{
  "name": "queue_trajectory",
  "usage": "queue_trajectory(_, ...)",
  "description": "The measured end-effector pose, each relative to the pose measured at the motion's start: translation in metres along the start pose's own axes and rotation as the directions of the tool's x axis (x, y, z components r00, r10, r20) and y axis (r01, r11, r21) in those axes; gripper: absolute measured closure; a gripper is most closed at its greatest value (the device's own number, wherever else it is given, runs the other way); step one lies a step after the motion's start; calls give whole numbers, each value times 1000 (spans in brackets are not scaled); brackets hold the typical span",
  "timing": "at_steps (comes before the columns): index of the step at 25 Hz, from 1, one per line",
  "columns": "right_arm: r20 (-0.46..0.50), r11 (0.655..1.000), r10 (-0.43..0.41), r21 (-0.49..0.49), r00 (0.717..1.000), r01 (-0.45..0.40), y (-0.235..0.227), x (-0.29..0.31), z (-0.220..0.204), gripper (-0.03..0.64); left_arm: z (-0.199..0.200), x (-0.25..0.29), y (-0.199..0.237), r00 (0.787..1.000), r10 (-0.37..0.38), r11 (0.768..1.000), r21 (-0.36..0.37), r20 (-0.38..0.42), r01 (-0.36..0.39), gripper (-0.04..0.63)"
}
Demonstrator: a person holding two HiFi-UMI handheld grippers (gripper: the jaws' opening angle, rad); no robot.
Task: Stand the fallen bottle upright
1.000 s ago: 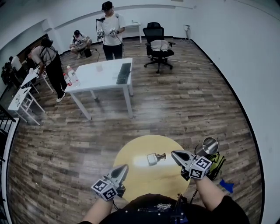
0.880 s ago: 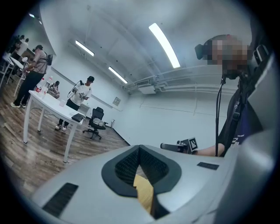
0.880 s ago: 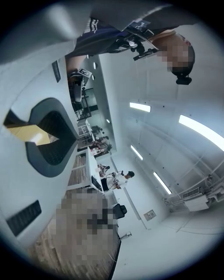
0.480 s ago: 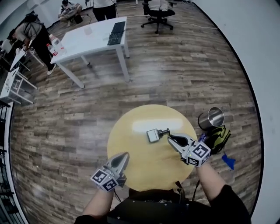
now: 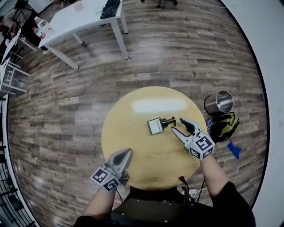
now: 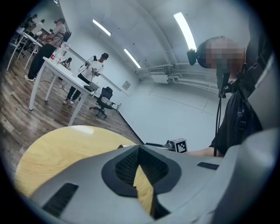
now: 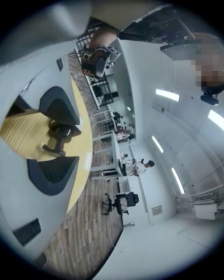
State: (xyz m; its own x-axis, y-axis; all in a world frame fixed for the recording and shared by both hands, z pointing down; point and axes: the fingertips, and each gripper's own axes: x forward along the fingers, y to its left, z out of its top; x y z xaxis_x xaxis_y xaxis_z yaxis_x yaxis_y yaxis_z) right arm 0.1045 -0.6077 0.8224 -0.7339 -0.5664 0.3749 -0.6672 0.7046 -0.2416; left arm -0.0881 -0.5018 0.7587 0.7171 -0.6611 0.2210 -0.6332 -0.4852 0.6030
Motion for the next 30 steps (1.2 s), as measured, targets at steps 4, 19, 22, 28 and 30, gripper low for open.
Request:
queue_trajectory(4, -52, 999, -38, 23, 998, 39, -16, 10, -34, 383, -18, 11, 7, 1000, -7, 1000, -11, -15, 7, 589)
queue_trajectory(19, -110, 990, -141, -24, 984, 140, -32, 35, -66, 499, -38, 18, 21, 1000, -16, 999, -47, -24, 15, 589)
queue_trajectory(22, -115, 986, -164, -32, 980, 161, -32, 36, -67, 523, -39, 16, 19, 999, -20, 998, -53, -26, 18, 589)
queue_trajectory(28, -91, 979, -202, -30, 975, 200, -32, 37, -57, 534, -32, 9, 21, 1000, -19, 998, -60, -10, 19, 589)
queue_trajectory(30, -58, 975, -218, -46, 974, 215, -30, 37, -45, 537, -30, 7, 21, 1000, -20, 998, -61, -6, 20, 589)
